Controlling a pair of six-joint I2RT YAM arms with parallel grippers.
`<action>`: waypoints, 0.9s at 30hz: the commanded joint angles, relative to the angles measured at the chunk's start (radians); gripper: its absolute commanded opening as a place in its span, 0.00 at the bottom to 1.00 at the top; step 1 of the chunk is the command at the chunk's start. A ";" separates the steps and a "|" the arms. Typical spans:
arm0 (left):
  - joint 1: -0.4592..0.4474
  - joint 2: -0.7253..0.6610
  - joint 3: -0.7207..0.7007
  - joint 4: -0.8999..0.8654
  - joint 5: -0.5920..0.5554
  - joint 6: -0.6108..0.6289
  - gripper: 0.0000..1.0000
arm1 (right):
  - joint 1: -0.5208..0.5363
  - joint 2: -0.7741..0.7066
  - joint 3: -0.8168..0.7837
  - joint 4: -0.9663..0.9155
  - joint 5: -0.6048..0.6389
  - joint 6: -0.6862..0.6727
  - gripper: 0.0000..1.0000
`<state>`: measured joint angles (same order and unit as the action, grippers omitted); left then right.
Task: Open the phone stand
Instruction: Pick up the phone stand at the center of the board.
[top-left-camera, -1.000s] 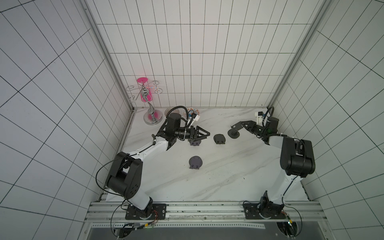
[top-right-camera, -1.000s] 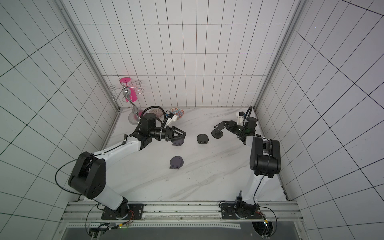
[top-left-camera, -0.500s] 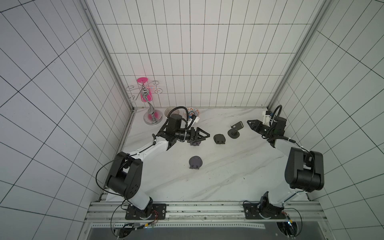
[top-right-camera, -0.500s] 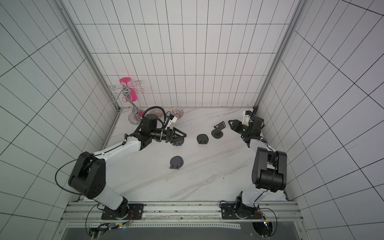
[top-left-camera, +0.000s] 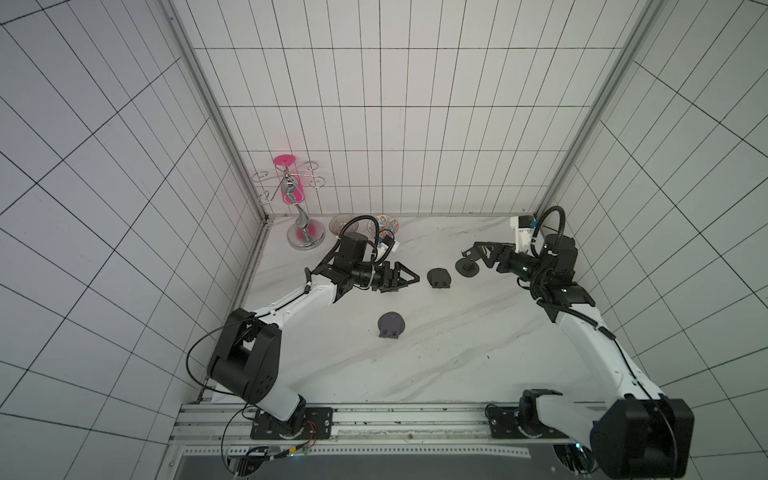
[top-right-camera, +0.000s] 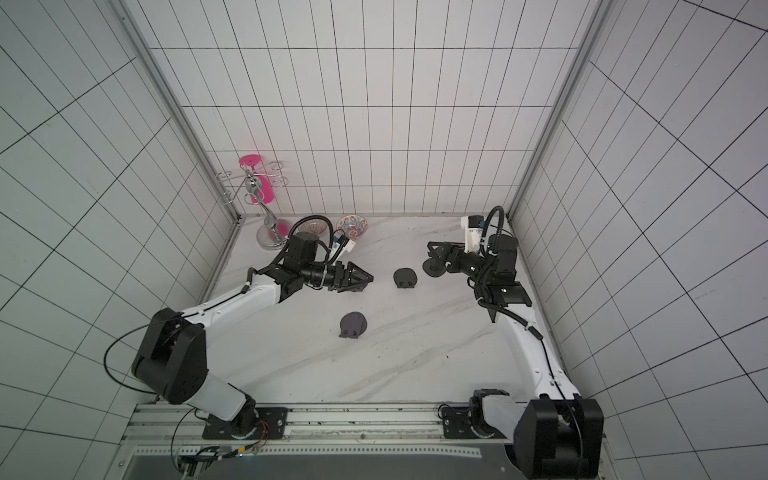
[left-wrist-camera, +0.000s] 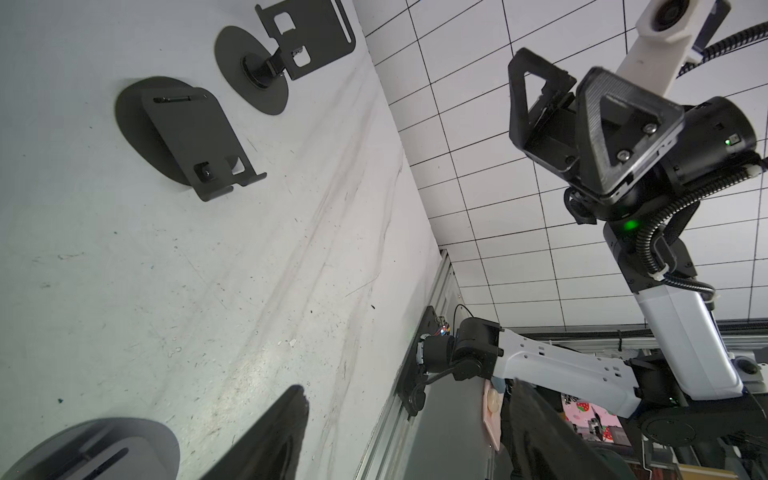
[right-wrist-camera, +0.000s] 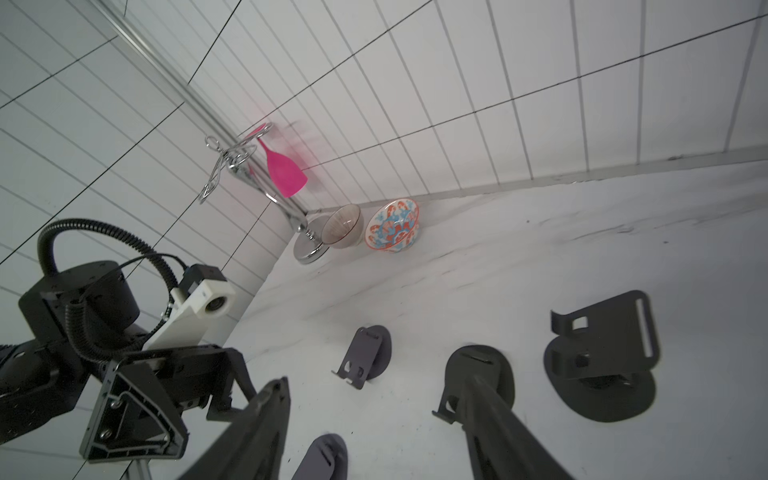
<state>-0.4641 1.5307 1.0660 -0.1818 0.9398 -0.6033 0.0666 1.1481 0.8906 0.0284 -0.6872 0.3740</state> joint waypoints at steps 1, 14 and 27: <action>-0.003 -0.088 -0.032 -0.074 -0.077 0.072 0.79 | 0.092 0.041 0.005 -0.098 -0.016 -0.018 0.68; -0.007 -0.184 -0.130 -0.131 -0.158 0.139 0.87 | 0.247 0.357 0.043 -0.066 0.189 -0.066 0.69; 0.002 -0.131 -0.104 -0.104 -0.139 0.140 0.87 | 0.245 0.668 0.262 -0.100 0.360 -0.096 0.71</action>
<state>-0.4656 1.3808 0.9386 -0.3073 0.7944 -0.4828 0.3122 1.7939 1.1034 -0.0624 -0.3748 0.2955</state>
